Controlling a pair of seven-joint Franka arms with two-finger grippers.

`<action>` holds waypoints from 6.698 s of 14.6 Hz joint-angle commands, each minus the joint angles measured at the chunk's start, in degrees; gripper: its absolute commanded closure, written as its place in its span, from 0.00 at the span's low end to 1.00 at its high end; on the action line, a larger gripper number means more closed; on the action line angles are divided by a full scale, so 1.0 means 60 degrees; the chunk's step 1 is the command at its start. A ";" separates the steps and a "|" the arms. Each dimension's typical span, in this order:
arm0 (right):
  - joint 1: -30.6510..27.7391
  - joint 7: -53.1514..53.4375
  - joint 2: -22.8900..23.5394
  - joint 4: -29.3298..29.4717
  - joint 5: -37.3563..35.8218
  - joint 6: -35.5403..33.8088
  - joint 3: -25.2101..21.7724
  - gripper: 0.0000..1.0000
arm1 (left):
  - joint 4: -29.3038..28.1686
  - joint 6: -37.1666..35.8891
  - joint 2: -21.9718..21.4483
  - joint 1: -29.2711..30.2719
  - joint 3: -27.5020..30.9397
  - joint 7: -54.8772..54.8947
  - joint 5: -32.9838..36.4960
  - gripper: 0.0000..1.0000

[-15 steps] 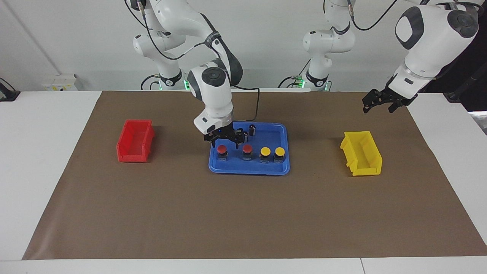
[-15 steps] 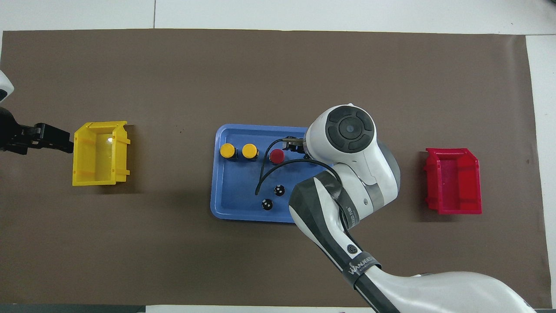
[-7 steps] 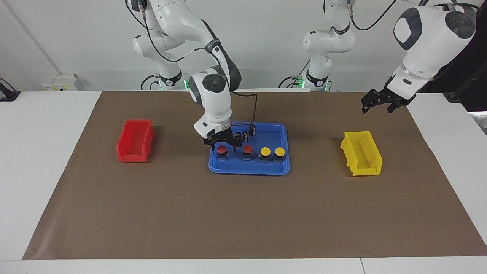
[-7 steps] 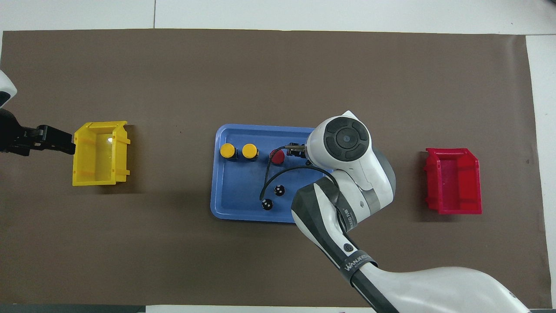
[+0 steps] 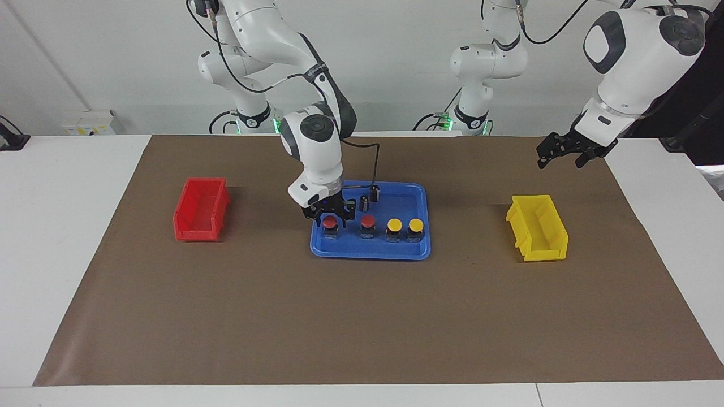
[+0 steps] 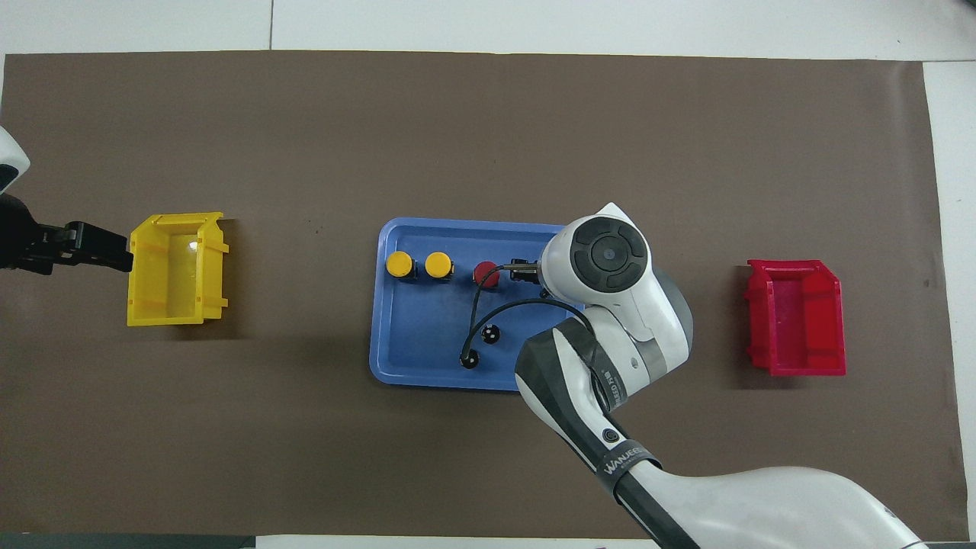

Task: Sort red and yellow buttons by color
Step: 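Carry the red button to the red bin while the left gripper reaches a yellow button, then grasp the yellow button with the left gripper while the right gripper releases the red button, then carry the yellow button into the yellow bin and open the left gripper, then reach the right gripper to the second red button while the left gripper withdraws, then grasp the second red button with the right gripper and lift it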

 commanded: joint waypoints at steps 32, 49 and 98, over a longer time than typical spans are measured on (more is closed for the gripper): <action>-0.5994 -0.8838 -0.4456 -0.4040 -0.0275 -0.0855 -0.0008 0.99 | -0.2278 0.6759 0.2762 -0.4846 -0.0174 -0.6162 -0.0158 0.29; -0.6346 -0.9001 -0.4295 -0.4949 -0.0275 0.0230 0.0007 0.83 | 0.0167 0.2296 0.2046 -0.3913 -0.0072 -0.6324 -0.0115 0.98; 0.0961 0.0579 0.1375 0.2582 0.0004 -0.0913 0.0080 0.19 | 0.0927 -0.0006 0.0331 0.0588 -0.0466 0.0503 0.0237 0.00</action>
